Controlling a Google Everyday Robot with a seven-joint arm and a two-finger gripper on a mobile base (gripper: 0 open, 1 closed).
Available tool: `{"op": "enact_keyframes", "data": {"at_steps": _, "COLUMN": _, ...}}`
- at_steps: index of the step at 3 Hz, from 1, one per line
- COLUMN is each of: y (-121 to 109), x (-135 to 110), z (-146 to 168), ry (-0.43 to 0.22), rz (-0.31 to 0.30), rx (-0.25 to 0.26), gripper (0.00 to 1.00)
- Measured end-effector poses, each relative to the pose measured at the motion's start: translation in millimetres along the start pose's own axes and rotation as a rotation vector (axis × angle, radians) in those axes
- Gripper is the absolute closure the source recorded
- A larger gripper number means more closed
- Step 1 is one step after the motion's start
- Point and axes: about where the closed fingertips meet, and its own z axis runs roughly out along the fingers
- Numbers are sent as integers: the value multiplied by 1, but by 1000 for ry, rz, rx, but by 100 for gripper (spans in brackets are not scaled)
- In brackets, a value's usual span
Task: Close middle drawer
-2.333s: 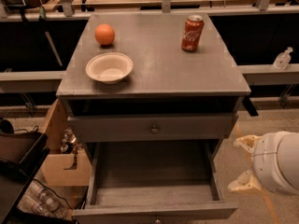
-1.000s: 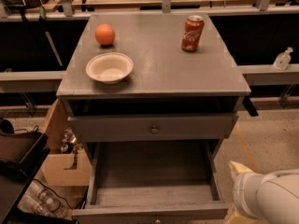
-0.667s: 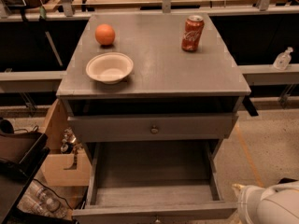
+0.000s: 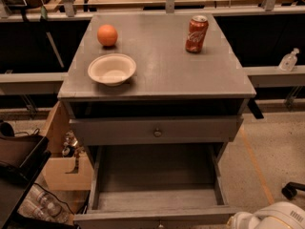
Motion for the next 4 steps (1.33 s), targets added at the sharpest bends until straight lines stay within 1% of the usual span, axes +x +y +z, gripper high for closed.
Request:
{"op": "enact_keyframes", "data": {"at_steps": 1, "y": 12, "x": -1, "z": 51, "ry": -28, "rz": 12, "rx": -70, "gripper": 100}}
{"op": "enact_keyframes", "data": {"at_steps": 2, "y": 30, "x": -3, "z": 71, "ry": -43, "rz": 11, "rx": -121, "gripper": 100}}
{"op": "enact_keyframes", "data": {"at_steps": 3, "y": 30, "x": -3, "z": 71, "ry": -43, "rz": 11, "rx": -119, "gripper": 100}}
{"op": "enact_keyframes", "data": {"at_steps": 4, "y": 25, "x": -3, "z": 80, "ry": -24, "rz": 3, "rx": -120, "gripper": 100}}
